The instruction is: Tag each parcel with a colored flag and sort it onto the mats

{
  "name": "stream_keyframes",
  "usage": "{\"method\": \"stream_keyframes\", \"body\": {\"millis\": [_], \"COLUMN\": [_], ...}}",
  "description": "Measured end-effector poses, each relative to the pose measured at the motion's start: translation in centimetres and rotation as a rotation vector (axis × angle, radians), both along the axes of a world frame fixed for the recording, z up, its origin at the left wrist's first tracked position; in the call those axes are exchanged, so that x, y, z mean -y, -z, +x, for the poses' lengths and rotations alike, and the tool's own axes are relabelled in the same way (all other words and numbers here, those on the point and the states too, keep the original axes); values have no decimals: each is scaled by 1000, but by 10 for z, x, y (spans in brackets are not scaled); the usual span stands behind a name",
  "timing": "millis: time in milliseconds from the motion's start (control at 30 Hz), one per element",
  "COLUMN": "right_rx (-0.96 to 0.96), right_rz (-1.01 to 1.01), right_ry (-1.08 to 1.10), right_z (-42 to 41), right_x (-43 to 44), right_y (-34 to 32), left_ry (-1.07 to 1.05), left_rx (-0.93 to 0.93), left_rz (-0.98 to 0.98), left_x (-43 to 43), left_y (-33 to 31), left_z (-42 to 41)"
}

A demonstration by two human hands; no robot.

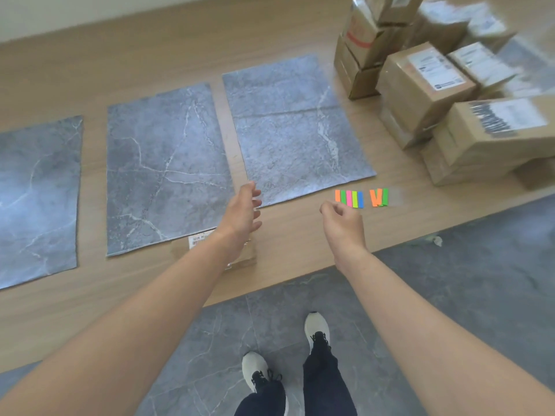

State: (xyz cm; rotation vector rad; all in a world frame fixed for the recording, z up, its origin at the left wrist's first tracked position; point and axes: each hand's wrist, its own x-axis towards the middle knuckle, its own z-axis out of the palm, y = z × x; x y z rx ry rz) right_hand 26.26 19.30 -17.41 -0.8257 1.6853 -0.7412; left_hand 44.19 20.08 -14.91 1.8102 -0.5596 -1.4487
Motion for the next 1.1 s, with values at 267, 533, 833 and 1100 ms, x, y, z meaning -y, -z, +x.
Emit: {"method": "stream_keyframes", "body": {"millis": [267, 533, 833, 1100], "right_rx": [-105, -256, -513, -610], "right_rz": [-46, -94, -355, -512], "right_ry": [-10, -94, -342, -591], "right_z": [-58, -98, -122, -136], "right_x": [17, 47, 77, 114], "right_y": [35, 71, 115, 133], "left_ry": [62, 137, 174, 401], "left_rx": [-75, -104, -117, 142], "left_rz": [61, 105, 148, -33], "left_x": [40, 70, 91, 102], "left_y": [25, 59, 82, 95], "left_z": [-69, -118, -145, -147]}}
